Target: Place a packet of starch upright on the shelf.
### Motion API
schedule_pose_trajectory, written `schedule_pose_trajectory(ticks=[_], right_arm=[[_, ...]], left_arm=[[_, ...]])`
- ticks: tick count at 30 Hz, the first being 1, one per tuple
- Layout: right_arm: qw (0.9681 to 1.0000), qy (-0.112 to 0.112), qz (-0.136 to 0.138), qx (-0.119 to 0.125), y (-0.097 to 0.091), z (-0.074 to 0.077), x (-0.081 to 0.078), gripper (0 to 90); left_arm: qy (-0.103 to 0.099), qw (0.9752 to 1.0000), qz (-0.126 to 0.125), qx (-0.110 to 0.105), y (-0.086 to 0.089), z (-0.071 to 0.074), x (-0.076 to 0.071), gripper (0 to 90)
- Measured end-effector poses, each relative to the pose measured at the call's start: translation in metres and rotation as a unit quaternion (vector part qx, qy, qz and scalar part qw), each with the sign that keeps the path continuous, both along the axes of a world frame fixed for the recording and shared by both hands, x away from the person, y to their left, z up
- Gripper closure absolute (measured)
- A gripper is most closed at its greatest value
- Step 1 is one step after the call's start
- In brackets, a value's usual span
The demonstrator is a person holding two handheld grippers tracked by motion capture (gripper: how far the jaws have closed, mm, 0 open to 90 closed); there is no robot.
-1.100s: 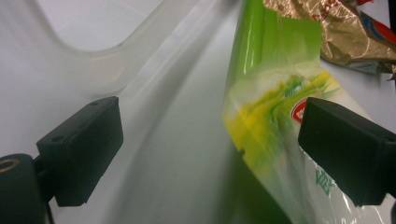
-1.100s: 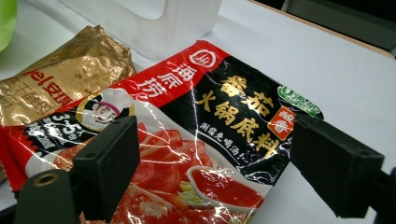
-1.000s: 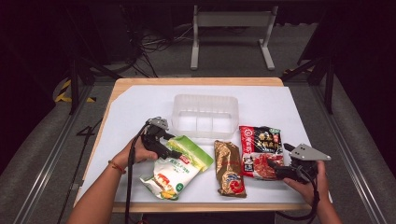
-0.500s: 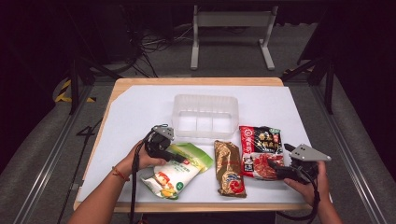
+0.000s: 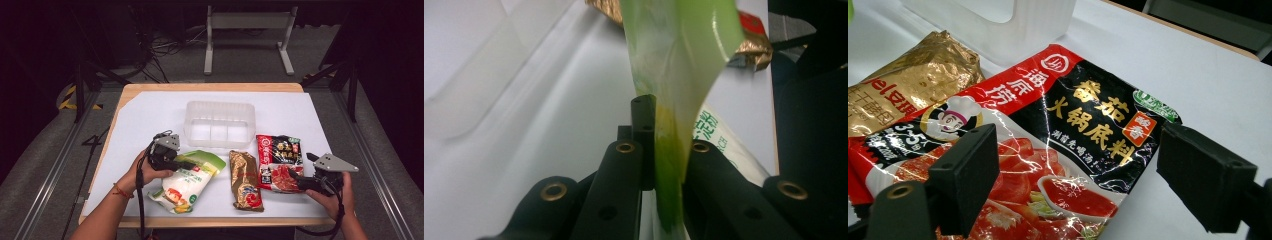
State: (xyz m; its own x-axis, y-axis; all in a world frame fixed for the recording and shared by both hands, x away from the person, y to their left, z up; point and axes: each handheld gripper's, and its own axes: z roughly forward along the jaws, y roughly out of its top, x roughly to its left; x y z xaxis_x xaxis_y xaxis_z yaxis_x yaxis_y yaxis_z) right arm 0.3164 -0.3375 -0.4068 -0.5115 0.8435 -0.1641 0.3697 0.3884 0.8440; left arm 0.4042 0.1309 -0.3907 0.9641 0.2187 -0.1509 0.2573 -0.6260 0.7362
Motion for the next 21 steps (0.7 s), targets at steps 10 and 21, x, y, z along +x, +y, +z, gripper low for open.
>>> schedule_pose_trajectory(ticks=[10,21], right_arm=[[1.0000,0.003,-0.004,0.001,-0.001,-0.001,0.002,17.6],[0.9999,0.001,-0.009,0.007,-0.003,0.000,0.002,17.6]], left_arm=[[-0.050,0.9979,0.016,-0.039,0.001,0.024,-0.019,90.0],[-0.087,0.9932,0.030,-0.071,-0.001,0.041,-0.033,90.0]])
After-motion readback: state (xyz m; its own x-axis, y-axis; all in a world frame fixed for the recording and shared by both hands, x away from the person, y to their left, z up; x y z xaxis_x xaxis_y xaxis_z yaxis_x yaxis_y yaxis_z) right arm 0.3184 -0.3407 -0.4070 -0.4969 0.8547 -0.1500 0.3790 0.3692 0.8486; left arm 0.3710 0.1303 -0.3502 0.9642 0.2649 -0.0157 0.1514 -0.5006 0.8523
